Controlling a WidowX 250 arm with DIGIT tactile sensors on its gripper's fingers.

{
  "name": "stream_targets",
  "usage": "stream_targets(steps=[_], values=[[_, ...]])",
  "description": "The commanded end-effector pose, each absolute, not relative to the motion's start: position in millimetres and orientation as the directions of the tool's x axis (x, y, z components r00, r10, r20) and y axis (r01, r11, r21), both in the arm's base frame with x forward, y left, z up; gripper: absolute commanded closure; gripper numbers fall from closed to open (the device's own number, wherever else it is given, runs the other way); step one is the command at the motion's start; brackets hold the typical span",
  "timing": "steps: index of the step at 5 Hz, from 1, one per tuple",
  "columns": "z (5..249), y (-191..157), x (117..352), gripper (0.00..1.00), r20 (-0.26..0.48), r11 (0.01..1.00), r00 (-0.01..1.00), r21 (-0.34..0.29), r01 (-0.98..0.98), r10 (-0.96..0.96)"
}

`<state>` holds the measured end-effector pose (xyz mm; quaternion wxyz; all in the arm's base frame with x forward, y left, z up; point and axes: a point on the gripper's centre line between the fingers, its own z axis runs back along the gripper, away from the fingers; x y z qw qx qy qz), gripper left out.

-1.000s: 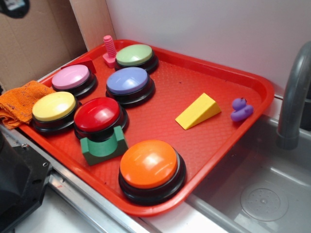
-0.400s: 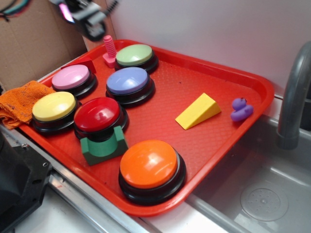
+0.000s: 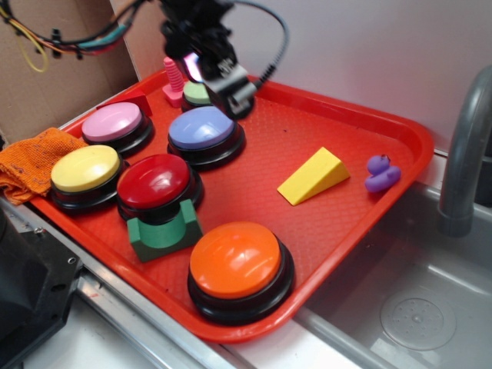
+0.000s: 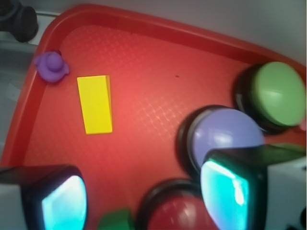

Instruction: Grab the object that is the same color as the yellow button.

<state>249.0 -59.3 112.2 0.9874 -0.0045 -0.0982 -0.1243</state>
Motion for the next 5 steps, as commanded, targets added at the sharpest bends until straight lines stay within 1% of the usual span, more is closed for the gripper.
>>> stream_targets(steps=[1, 2, 3, 4, 5], values=[[71.8, -91.8, 285.5, 0.00, 0.245, 0.965, 0.935, 0.022, 0.260, -0.257], [52.1, -106.8, 295.8, 0.00, 0.197, 0.947, 0.930, -0.015, 0.321, -0.312], [35.1, -115.9, 304.9, 0.00, 0.159, 0.938, 0.926, 0.004, 0.346, -0.342], [33.5, -121.5, 307.7, 0.00, 0.174, 0.926, 0.916, -0.043, 0.374, -0.362], [31.0, -121.2, 309.4, 0.00, 0.171, 0.935, 0.923, -0.024, 0.353, -0.344]])
